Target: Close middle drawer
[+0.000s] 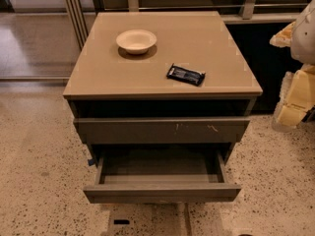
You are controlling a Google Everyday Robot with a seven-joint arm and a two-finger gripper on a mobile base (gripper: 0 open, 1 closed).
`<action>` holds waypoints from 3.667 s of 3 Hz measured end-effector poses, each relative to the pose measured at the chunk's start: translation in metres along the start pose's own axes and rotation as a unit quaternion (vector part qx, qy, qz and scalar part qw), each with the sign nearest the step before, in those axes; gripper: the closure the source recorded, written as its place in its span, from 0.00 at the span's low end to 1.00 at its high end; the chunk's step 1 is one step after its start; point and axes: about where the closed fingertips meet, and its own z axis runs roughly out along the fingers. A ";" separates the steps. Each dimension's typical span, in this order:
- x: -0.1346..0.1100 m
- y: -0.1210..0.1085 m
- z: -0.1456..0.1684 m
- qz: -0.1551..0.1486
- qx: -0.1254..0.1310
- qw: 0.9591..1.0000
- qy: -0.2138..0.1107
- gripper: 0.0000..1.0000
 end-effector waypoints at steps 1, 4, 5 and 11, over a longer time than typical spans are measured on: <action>0.000 0.000 0.000 0.000 0.000 1.000 0.000 0.00; 0.018 0.043 0.134 0.016 -0.064 0.996 -0.061 0.67; 0.025 0.073 0.213 0.031 -0.123 0.987 -0.095 0.91; 0.049 0.160 0.479 0.019 -0.202 0.968 -0.148 1.00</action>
Offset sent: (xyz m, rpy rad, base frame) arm 0.0001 0.0002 -0.0066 0.0028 0.0043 0.0006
